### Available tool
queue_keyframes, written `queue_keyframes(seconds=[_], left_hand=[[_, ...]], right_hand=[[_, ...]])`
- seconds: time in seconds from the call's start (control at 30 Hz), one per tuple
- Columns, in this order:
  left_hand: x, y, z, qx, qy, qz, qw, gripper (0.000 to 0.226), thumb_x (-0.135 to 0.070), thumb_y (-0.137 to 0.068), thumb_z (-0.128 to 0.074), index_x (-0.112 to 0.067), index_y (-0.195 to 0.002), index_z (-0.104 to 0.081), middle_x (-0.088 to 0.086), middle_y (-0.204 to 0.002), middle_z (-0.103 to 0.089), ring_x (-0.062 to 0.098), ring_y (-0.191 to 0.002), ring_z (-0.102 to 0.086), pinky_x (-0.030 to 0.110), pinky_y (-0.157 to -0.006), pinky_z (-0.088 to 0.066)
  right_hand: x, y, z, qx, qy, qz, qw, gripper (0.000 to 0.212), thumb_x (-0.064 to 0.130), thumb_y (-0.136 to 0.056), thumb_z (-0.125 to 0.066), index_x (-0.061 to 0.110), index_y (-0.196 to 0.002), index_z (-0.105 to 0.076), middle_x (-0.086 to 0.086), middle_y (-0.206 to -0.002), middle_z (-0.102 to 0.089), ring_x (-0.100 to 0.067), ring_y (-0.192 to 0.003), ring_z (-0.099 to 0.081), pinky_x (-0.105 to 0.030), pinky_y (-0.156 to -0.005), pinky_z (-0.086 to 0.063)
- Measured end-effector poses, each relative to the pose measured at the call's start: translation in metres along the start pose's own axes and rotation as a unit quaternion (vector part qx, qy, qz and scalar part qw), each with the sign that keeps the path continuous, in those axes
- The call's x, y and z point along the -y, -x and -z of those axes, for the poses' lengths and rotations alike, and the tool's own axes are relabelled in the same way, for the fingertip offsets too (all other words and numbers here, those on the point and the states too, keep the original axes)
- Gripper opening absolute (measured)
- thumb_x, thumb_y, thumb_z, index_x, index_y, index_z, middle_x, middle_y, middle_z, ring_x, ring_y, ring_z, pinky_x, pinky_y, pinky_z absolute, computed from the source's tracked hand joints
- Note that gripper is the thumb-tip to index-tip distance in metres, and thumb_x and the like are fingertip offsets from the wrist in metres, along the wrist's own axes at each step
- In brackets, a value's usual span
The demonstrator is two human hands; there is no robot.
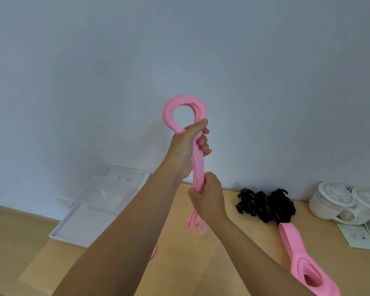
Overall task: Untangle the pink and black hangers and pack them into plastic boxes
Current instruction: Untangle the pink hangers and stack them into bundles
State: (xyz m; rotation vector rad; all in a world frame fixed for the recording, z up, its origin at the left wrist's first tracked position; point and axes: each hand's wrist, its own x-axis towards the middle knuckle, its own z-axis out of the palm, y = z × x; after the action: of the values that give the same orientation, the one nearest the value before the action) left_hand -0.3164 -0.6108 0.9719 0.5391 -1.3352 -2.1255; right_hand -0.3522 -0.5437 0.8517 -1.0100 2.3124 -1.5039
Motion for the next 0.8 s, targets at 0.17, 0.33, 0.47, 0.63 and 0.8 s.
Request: queue_keyframes(seconds=[0.17,0.33,0.47,0.63,0.8], left_hand=[[0.006,-0.001,0.004,0.001,0.015,0.015,1.0,0.026,-0.028,-0.091,-0.057,-0.014,-0.07,-0.052,-0.005,-0.045,-0.041,0.01,-0.042,-0.041,0.021,-0.051,-0.044],[0.011,-0.001,0.017,0.014,-0.005,-0.004,1.0,0.022,-0.021,-0.093,-0.055,-0.008,-0.076,-0.058,0.001,-0.059,-0.062,0.014,-0.055,-0.06,0.028,-0.069,-0.051],[0.017,0.006,0.036,-0.014,0.006,0.016,1.0,0.022,-0.025,-0.095,-0.051,-0.011,-0.077,-0.054,-0.006,-0.046,-0.041,0.008,-0.042,-0.04,0.022,-0.053,-0.047],[0.026,0.022,0.08,-0.052,0.018,0.061,0.997,0.025,-0.027,-0.094,-0.052,-0.013,-0.073,-0.05,-0.009,-0.045,-0.024,0.006,-0.038,-0.023,0.017,-0.04,-0.027],[0.041,0.049,0.134,-0.124,0.021,0.069,0.99,0.025,-0.022,-0.093,-0.05,-0.012,-0.071,-0.048,-0.009,-0.044,-0.023,0.006,-0.037,-0.022,0.016,-0.04,-0.024]], right_hand=[[0.015,-0.003,0.001,0.048,-0.109,0.006,0.993,0.022,0.012,-0.085,-0.058,0.02,-0.082,-0.037,0.0,-0.069,-0.036,-0.014,-0.056,-0.031,-0.02,-0.05,-0.031],[0.007,-0.008,0.0,0.058,-0.08,0.002,0.995,0.032,0.019,-0.092,-0.053,0.019,-0.068,-0.033,0.004,-0.06,-0.032,-0.011,-0.05,-0.027,-0.021,-0.048,-0.028],[0.008,0.001,-0.005,0.139,-0.041,0.005,0.989,0.032,0.024,-0.089,-0.059,0.02,-0.068,-0.036,0.005,-0.059,-0.035,-0.012,-0.051,-0.031,-0.02,-0.048,-0.028],[0.008,0.019,-0.025,0.294,-0.034,-0.014,0.955,0.03,0.031,-0.08,-0.069,0.024,-0.071,-0.041,0.009,-0.064,-0.037,-0.008,-0.056,-0.034,-0.016,-0.051,-0.029],[-0.006,0.033,-0.06,0.383,-0.066,-0.043,0.92,0.014,0.027,-0.077,-0.059,0.017,-0.087,-0.056,0.004,-0.079,-0.053,-0.009,-0.07,-0.046,-0.023,-0.065,-0.039]])
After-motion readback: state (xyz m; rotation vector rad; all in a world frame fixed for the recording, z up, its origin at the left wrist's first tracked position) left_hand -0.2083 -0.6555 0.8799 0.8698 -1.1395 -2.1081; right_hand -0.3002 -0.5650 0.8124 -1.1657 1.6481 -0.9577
